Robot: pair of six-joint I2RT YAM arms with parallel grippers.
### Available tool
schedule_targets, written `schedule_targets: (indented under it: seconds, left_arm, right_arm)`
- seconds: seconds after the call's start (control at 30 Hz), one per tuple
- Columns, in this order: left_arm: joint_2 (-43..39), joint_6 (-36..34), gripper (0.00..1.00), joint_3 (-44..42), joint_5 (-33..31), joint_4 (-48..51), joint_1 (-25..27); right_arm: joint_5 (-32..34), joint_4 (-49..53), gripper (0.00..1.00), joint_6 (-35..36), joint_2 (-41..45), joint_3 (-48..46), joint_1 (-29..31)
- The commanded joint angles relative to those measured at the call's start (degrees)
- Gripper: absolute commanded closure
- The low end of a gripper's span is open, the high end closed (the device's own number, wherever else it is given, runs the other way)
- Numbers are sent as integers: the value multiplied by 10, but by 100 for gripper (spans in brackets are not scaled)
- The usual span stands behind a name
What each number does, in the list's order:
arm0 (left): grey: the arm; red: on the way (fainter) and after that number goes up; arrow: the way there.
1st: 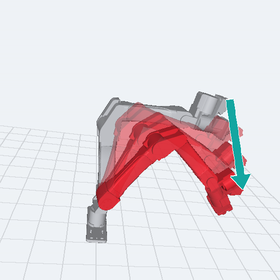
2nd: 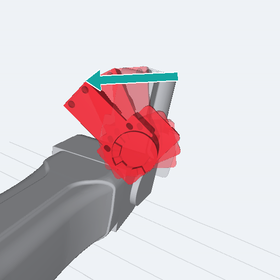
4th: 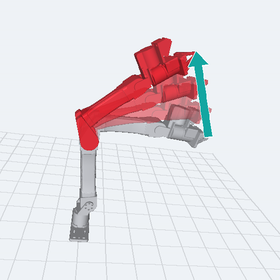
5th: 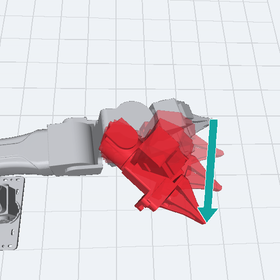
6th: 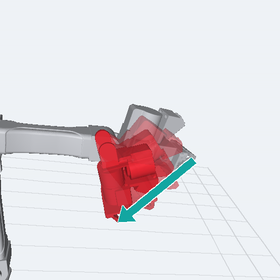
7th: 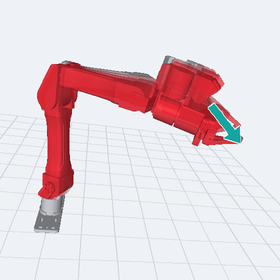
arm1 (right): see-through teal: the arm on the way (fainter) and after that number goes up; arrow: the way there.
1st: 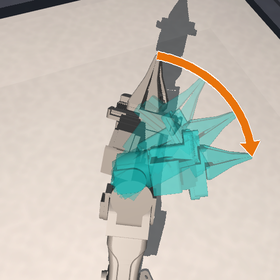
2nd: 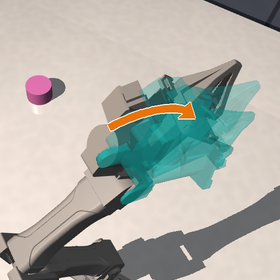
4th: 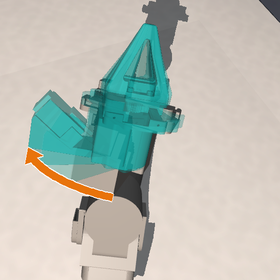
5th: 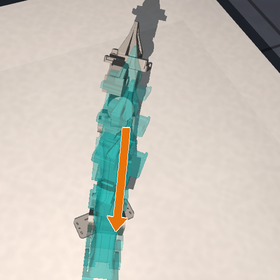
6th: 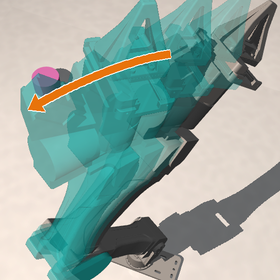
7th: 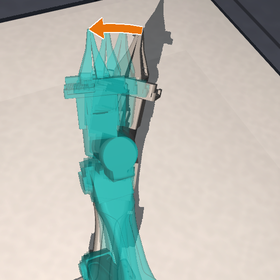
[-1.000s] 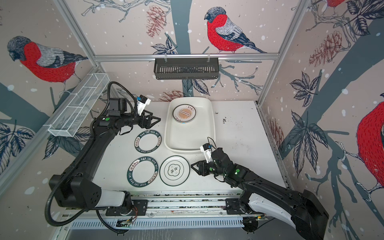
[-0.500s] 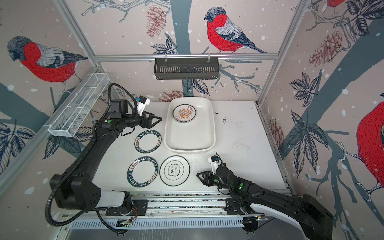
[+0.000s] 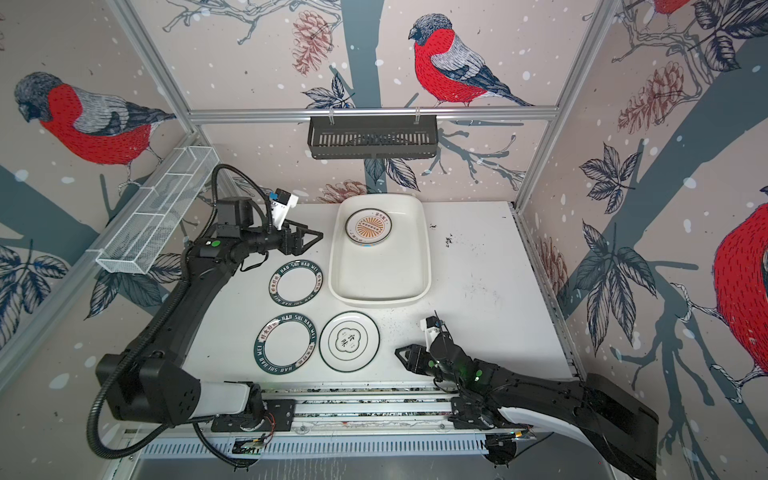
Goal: Place the plates into the plastic bin on the countertop
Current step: 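Lower the right gripper onto the white green-rimmed plate's edge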
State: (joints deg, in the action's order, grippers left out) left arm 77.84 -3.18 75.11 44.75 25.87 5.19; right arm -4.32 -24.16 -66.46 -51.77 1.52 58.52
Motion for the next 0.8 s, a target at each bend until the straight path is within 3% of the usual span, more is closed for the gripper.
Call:
schedule_targets:
  seconds: [0.0, 0.37, 0.77]
  left_arm:
    - [-13, 4, 17, -7, 1, -26, 0]
    - [-23, 15, 17, -14, 8, -33, 0]
    - [-29, 23, 17, -18, 15, -38, 0]
  right_arm:
    - [-10, -69, 53, -11, -28, 9, 2]
    - [-31, -186, 56, -41, -154, 18, 8]
    - [-31, -216, 58, -58, -257, 58, 17]
